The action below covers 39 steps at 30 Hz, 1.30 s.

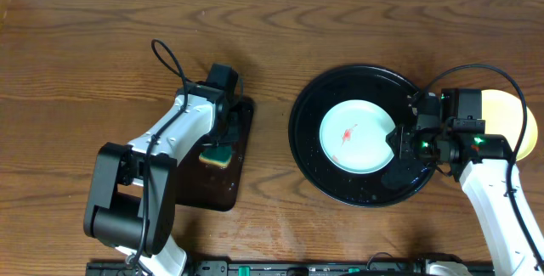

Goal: Clean dirty plates on tray and stack at the side
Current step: 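Move the left gripper to the sponge and grasp it, then carry the sponge with the left gripper onto the pale green plate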

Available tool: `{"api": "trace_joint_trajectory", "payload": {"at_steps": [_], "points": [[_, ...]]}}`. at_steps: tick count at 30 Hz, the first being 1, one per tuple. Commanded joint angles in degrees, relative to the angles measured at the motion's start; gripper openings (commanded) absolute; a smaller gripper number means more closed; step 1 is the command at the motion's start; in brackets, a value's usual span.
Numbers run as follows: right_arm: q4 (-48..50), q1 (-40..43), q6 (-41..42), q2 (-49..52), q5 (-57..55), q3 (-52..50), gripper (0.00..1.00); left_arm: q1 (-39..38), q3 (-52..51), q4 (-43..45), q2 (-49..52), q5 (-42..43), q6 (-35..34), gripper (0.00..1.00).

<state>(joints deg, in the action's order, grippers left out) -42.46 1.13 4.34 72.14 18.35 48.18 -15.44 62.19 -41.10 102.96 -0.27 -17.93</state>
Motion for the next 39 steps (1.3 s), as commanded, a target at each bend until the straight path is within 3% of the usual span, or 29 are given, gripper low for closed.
{"api": "trace_joint_trajectory", "payload": {"at_steps": [1, 6, 7, 8, 9, 15, 18, 23, 24, 25, 28, 34, 39], "points": [[1.0, -0.9, 0.9, 0.6, -0.6, -0.4, 0.33, -0.1, 1.5, -1.3, 1.0, 0.7, 0.2, 0.08], [2.8, -0.8, 1.4, 1.4, -0.5, -0.4, 0.33, -0.1, 5.7, -4.8, 1.0, 0.7, 0.3, 0.08], [2.9, -0.8, 1.4, 1.6, -0.5, -0.4, 0.33, -0.1, 6.3, -5.5, 1.0, 0.7, 0.3, 0.22], [2.8, -0.8, 1.4, 1.9, -0.5, -0.4, 0.33, -0.1, 6.5, -6.3, 1.0, 0.7, 0.3, 0.43], [2.6, -0.8, 1.4, 2.1, -0.5, -0.4, 0.34, -0.1, 6.6, -6.9, 1.0, 0.7, 0.3, 0.48], [2.2, -0.8, 1.4, 2.6, -0.5, -0.4, 0.34, -0.1, 4.6, -7.1, 1.2, 0.7, 0.3, 0.52], [2.2, -0.8, 1.4, 2.6, -0.6, -0.4, 0.35, -0.1, 1.8, -3.0, 1.2, 0.7, 0.0, 0.48], [2.8, -0.8, 2.5, 3.3, -2.6, -0.4, 0.37, -0.1, -1.4, 2.4, 1.2, 0.7, -0.3, 0.2], [2.8, -0.8, 3.2, 3.7, -3.5, -0.4, 0.37, -0.1, -1.4, 2.4, 1.2, 0.7, -0.3, 0.1], [2.8, -0.8, 3.6, 4.0, -4.0, -0.4, 0.38, -0.1, -1.3, 2.2, 1.2, 0.7, -0.3, 0.08], [3.0, -0.8, 3.8, 5.3, -4.5, -0.4, 0.41, 0.0, -0.1, 0.3, 1.1, 0.7, 1.7, 0.07], [4.3, 0.5, 3.8, 7.3, -4.6, -0.4, 0.41, -0.1, 11.2, -11.4, -0.2, 0.7, 2.1, 0.07], [5.7, 3.0, 4.0, 8.3, -4.6, -0.4, 0.36, -1.0, 19.5, -17.0, -3.1, 1.3, 2.0, 0.07]]}}
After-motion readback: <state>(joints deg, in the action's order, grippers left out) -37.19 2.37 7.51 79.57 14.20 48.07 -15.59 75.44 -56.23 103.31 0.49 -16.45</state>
